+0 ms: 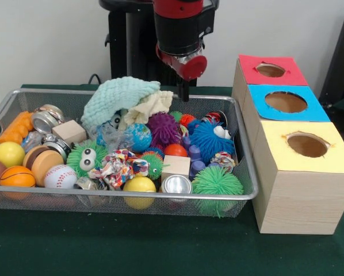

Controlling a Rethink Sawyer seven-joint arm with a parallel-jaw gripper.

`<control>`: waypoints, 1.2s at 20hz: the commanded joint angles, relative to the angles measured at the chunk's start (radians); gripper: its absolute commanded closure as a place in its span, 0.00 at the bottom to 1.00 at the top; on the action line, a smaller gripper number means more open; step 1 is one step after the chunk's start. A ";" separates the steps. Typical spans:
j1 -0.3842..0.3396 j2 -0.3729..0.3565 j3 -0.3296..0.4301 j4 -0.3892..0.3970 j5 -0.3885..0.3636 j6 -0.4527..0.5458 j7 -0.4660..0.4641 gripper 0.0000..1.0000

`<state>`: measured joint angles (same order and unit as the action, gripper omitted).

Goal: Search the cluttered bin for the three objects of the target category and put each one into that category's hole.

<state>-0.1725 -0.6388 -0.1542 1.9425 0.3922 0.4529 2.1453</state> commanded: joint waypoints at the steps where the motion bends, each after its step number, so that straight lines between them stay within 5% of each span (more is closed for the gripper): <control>1: 0.005 0.173 -0.034 -0.172 0.073 0.025 0.284 1.00; 9: -0.004 0.270 -0.072 -0.256 0.076 0.013 0.238 1.00; 16: -0.036 0.441 -0.089 -0.402 0.086 -0.097 0.200 1.00; 24: -0.051 0.560 -0.165 -0.527 0.065 -0.076 0.181 1.00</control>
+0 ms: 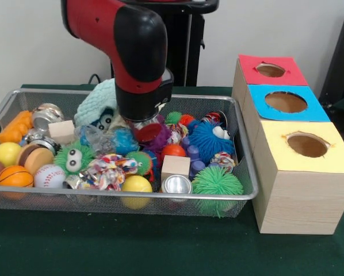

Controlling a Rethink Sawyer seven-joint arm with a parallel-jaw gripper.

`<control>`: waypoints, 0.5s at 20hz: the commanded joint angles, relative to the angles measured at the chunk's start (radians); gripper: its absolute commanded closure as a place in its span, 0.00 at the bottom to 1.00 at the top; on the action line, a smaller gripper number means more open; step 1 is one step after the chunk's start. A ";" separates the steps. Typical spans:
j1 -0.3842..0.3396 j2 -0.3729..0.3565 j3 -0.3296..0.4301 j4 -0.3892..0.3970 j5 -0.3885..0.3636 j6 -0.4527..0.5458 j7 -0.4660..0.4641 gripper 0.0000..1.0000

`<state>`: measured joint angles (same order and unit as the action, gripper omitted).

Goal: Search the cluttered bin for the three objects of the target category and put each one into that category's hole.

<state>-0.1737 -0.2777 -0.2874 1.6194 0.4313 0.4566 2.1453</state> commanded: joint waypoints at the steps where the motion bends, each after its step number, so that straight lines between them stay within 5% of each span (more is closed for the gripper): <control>1: -0.054 0.217 -0.025 -0.221 0.034 -0.088 0.187 1.00; 5: -0.075 0.261 0.003 -0.267 0.047 -0.139 0.182 1.00; 10: -0.163 0.190 -0.009 -0.227 -0.062 -0.100 0.042 1.00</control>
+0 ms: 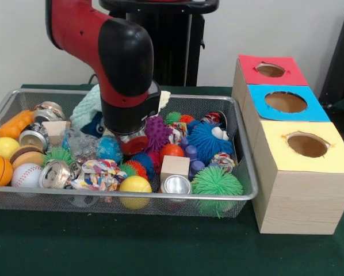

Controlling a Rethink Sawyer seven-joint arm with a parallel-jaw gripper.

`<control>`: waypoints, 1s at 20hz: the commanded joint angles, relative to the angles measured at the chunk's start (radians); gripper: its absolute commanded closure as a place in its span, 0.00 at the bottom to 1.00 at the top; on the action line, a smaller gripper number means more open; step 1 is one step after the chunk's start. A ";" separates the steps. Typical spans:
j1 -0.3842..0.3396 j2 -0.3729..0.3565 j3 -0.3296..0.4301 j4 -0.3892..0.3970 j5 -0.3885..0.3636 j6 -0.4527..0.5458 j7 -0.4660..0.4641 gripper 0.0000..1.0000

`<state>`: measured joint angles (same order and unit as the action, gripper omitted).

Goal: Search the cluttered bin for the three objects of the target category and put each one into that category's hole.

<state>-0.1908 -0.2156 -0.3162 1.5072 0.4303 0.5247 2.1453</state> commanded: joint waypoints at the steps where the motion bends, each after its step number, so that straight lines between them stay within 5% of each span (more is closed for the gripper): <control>1: -0.167 0.106 0.009 -0.105 -0.091 -0.157 0.004 1.00; 5: -0.235 0.032 -0.032 -0.101 -0.216 -0.114 -0.109 1.00; 12: -0.369 -0.060 0.044 -0.114 -0.414 -0.070 -0.208 1.00; 20: -0.411 -0.091 0.121 -0.064 -0.520 -0.074 -0.112 1.00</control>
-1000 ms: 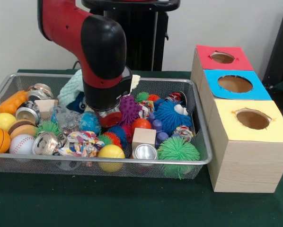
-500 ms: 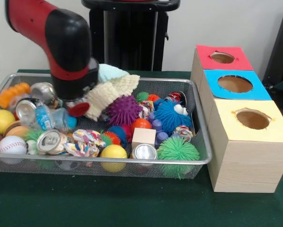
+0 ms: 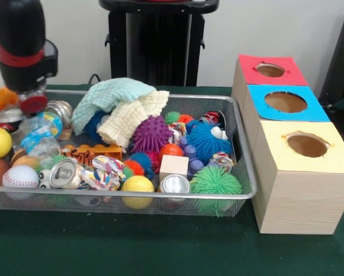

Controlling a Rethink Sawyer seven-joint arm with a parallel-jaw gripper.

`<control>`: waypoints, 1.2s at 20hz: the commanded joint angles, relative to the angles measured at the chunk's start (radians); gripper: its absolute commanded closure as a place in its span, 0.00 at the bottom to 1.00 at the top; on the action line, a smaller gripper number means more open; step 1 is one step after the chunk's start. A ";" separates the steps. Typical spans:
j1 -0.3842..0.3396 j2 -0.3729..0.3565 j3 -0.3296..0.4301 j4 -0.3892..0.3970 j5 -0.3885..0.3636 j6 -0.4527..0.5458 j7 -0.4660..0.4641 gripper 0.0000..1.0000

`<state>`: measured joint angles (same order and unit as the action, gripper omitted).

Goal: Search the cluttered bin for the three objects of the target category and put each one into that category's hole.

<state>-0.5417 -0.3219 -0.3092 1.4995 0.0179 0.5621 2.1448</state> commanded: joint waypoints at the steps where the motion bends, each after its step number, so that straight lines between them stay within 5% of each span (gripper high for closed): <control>1: -0.054 0.020 0.122 -0.047 -0.109 -0.121 -0.088 1.00; 13: 0.038 0.068 0.168 0.053 -0.019 -0.229 0.132 1.00; 24: 0.073 0.001 0.144 0.100 -0.019 -0.211 0.122 1.00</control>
<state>-0.4820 -0.2963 -0.2725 1.5272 -0.0287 0.3884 2.1450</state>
